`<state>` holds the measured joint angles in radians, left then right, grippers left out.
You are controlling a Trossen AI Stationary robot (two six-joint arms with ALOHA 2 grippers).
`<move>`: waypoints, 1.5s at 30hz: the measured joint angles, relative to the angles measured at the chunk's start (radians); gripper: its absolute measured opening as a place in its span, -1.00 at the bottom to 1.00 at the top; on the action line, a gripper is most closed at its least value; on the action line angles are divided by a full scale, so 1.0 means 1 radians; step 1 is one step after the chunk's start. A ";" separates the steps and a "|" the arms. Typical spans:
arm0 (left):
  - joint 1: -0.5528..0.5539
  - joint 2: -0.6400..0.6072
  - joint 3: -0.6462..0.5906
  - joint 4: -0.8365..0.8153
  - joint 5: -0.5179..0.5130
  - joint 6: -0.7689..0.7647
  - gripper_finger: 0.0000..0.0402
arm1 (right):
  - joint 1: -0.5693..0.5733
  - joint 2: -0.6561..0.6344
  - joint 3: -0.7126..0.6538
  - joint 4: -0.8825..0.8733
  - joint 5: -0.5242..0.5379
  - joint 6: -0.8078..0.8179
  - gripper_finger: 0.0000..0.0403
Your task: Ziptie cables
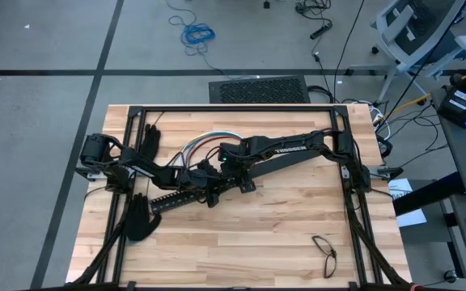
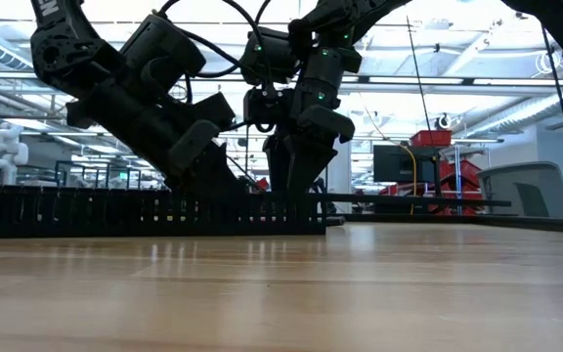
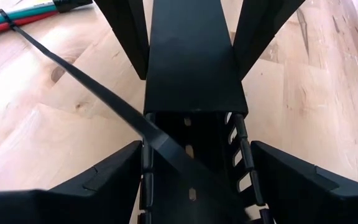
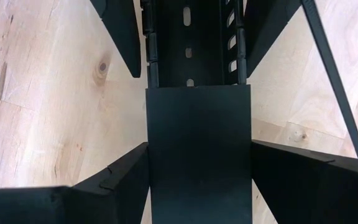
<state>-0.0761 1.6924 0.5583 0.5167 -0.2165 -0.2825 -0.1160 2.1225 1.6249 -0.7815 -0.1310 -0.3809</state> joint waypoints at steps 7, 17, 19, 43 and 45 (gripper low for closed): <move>0.000 0.000 0.000 0.002 0.000 0.007 0.44 | 0.000 0.000 0.000 0.000 0.000 0.000 0.21; 0.006 0.000 0.000 0.035 0.000 0.001 0.44 | 0.000 0.000 0.000 0.000 0.000 0.002 0.21; 0.006 0.000 0.000 0.030 0.000 0.001 0.44 | 0.000 0.000 0.000 0.000 0.000 0.002 0.21; 0.005 0.000 0.000 0.023 -0.025 0.001 0.29 | 0.004 0.000 0.000 0.027 -0.002 0.002 0.21; 0.005 0.000 0.000 0.023 -0.025 0.001 0.29 | 0.007 -0.001 -0.001 0.038 -0.001 0.001 0.21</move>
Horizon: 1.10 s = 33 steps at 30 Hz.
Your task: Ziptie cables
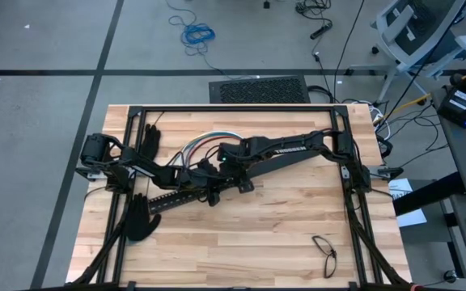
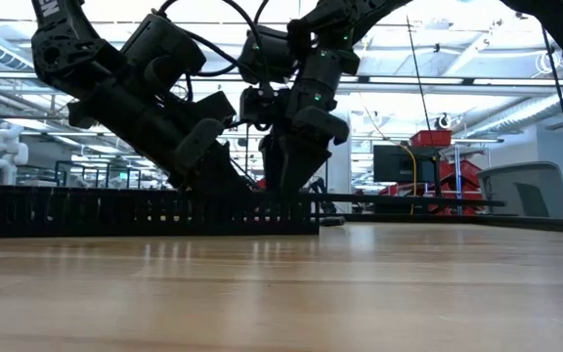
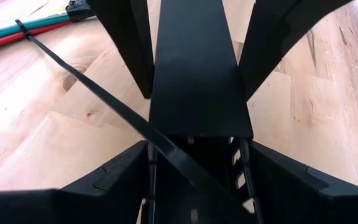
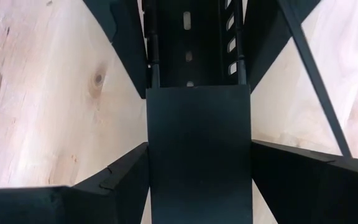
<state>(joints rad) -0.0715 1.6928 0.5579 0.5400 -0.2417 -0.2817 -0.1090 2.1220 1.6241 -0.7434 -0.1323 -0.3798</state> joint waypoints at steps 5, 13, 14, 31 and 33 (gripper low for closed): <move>-0.001 0.000 0.000 0.000 -0.001 -0.001 0.29 | 0.009 0.000 0.000 0.023 0.002 -0.001 0.21; -0.003 0.000 0.001 -0.022 0.000 0.000 0.29 | 0.012 -0.001 0.000 0.022 0.004 0.000 0.21; -0.003 0.000 0.001 -0.038 0.001 0.000 0.29 | 0.012 -0.001 0.000 0.022 0.004 0.000 0.21; -0.003 -0.038 0.002 -0.207 0.034 -0.003 0.29 | 0.012 -0.002 0.001 0.013 0.004 0.000 0.21; -0.003 -0.044 0.002 -0.224 0.035 -0.003 0.29 | 0.012 -0.002 0.001 0.012 0.004 0.001 0.22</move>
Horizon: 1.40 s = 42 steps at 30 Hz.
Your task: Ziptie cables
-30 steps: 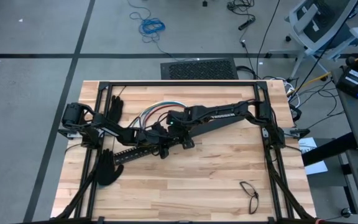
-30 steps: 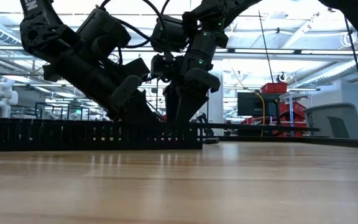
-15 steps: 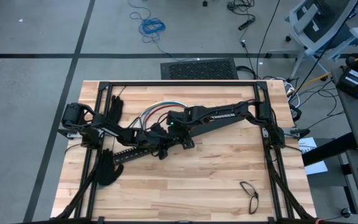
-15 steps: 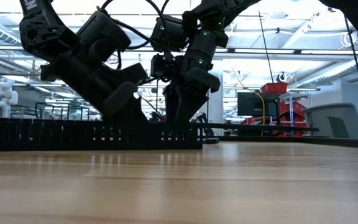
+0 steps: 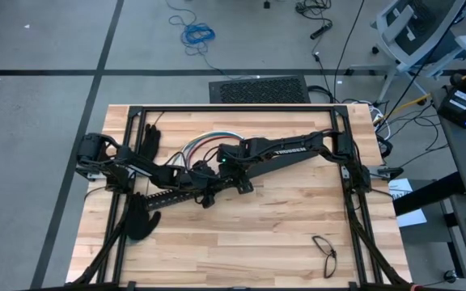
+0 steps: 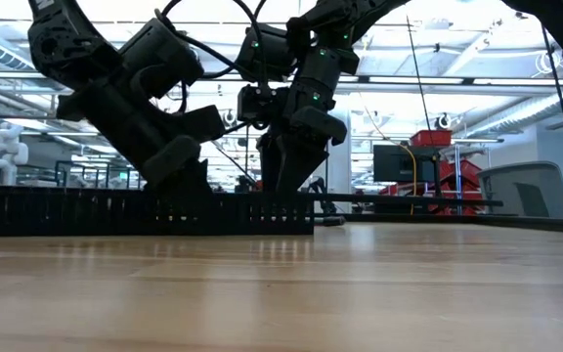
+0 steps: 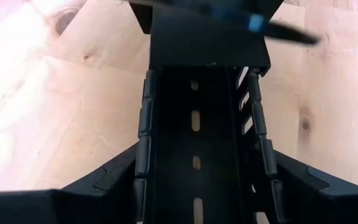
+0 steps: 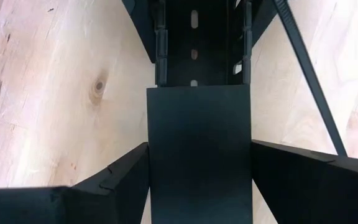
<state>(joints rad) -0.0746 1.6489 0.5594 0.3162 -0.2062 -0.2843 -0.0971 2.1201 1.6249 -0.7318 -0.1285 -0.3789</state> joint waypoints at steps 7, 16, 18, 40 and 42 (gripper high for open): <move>-0.019 0.000 -0.004 0.023 -0.023 -0.024 0.29 | 0.000 -0.001 0.000 0.002 -0.001 0.000 0.22; -0.026 0.001 -0.002 0.143 -0.095 -0.023 0.29 | 0.000 -0.001 0.000 0.020 -0.002 0.011 0.22; -0.026 0.001 -0.003 0.146 -0.111 -0.023 0.29 | 0.000 -0.001 -0.001 0.024 -0.002 0.024 0.21; -0.026 0.001 -0.002 0.175 -0.095 -0.024 0.29 | -0.007 0.016 0.002 0.036 -0.011 0.016 0.21; -0.026 0.001 -0.002 0.173 -0.092 -0.016 0.29 | -0.007 0.016 0.002 0.035 -0.009 0.015 0.21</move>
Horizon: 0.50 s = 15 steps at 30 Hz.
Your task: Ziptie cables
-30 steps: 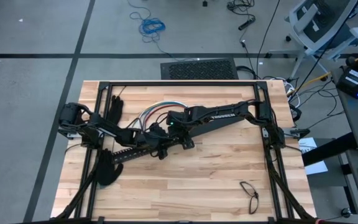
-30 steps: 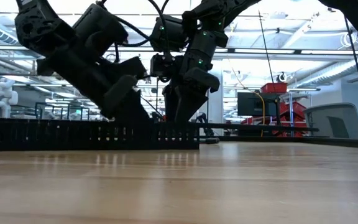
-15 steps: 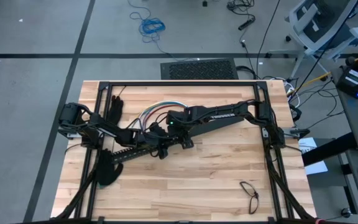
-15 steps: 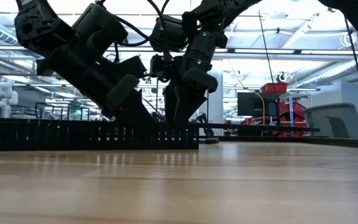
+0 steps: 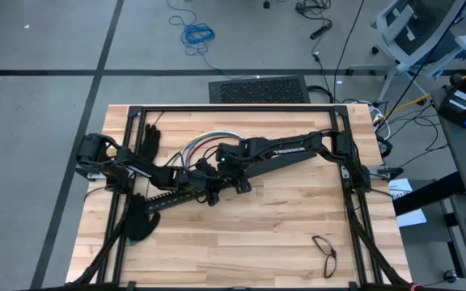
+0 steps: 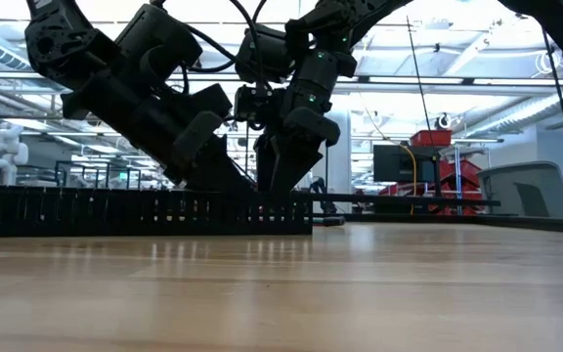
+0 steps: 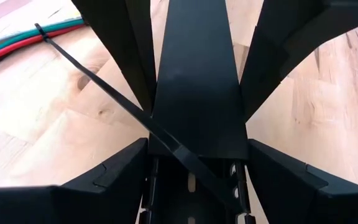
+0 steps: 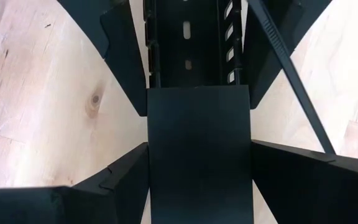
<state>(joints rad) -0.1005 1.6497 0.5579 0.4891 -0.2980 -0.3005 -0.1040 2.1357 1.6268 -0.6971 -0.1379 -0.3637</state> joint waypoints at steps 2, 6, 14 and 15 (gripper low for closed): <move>0.000 0.000 0.000 -0.001 0.001 0.000 0.29 | 0.000 0.000 0.000 -0.001 0.000 0.000 0.21; 0.000 0.000 0.000 -0.007 0.001 0.028 0.29 | 0.000 0.000 0.000 -0.002 0.002 0.001 0.21; 0.008 0.000 0.001 -0.034 0.025 0.019 0.29 | 0.000 0.001 0.000 -0.004 0.004 0.003 0.21; 0.008 0.000 0.001 -0.031 0.025 0.021 0.29 | 0.000 0.001 0.000 -0.004 0.004 0.003 0.21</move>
<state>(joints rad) -0.0929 1.6497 0.5587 0.4583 -0.2735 -0.2795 -0.1043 2.1365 1.6268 -0.7015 -0.1340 -0.3611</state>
